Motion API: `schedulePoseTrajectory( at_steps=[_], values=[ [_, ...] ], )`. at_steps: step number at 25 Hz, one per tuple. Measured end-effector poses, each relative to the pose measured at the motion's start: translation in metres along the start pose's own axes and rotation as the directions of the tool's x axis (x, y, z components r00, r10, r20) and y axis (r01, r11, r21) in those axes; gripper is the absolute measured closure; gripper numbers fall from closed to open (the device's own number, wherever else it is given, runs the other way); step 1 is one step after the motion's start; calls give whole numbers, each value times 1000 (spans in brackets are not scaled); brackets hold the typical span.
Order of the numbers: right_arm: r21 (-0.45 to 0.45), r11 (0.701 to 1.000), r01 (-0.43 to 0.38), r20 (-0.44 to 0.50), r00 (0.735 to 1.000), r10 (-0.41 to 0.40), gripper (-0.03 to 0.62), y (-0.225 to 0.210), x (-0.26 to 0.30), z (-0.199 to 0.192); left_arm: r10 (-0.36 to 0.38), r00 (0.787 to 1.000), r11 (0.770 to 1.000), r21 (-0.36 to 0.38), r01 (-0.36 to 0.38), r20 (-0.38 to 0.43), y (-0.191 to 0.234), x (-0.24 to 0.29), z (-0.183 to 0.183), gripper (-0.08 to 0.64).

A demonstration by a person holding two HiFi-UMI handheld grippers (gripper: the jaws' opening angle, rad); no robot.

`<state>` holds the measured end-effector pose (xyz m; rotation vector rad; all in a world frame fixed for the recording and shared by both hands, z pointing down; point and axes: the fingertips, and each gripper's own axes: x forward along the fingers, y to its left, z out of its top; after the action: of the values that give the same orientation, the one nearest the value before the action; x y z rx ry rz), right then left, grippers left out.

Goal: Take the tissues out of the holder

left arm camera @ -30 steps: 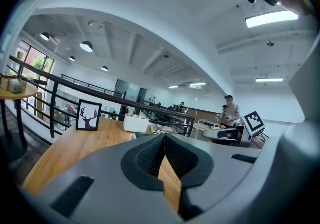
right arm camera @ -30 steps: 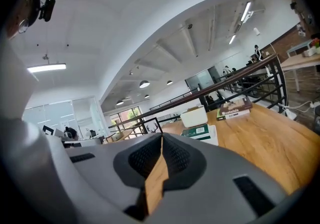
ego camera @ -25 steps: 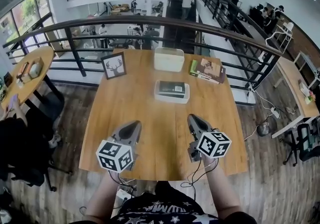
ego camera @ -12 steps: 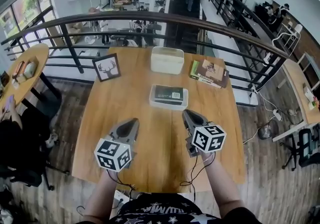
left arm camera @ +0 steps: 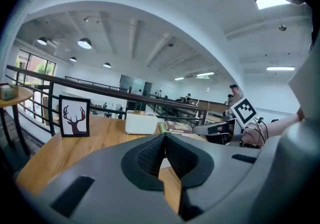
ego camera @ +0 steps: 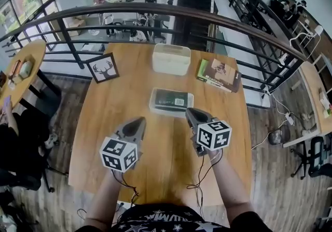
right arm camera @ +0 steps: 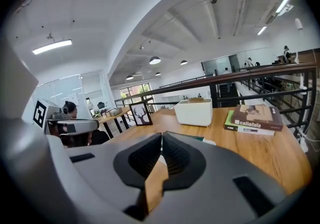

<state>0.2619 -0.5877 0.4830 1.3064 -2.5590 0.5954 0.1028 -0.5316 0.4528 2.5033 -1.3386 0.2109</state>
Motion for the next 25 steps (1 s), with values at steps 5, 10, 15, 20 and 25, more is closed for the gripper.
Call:
schedulePoseTrajectory(
  at_steps=[5,10,15,20,25],
  values=[
    [-55,998,-30,-96,995,24,573,-17,29,-8,22,999,1000,2,-22,-42,15,23,-9,548],
    [-118,993,-31,-173,985,10,572,-36,56,-18,36,997,999,-5,-36,-63,32,45,-16,548],
    [-165,983,-81,-254,967,37,570,-46,83,-28,43,995,999,-22,-45,-88,45,62,-29,548],
    [-309,928,-206,-312,944,105,426,-39,109,-30,49,993,998,-34,-53,-110,55,75,-42,548],
    [-502,811,-302,-362,925,120,299,-29,138,-27,66,991,996,-46,-72,-119,68,80,-48,548]
  ],
)
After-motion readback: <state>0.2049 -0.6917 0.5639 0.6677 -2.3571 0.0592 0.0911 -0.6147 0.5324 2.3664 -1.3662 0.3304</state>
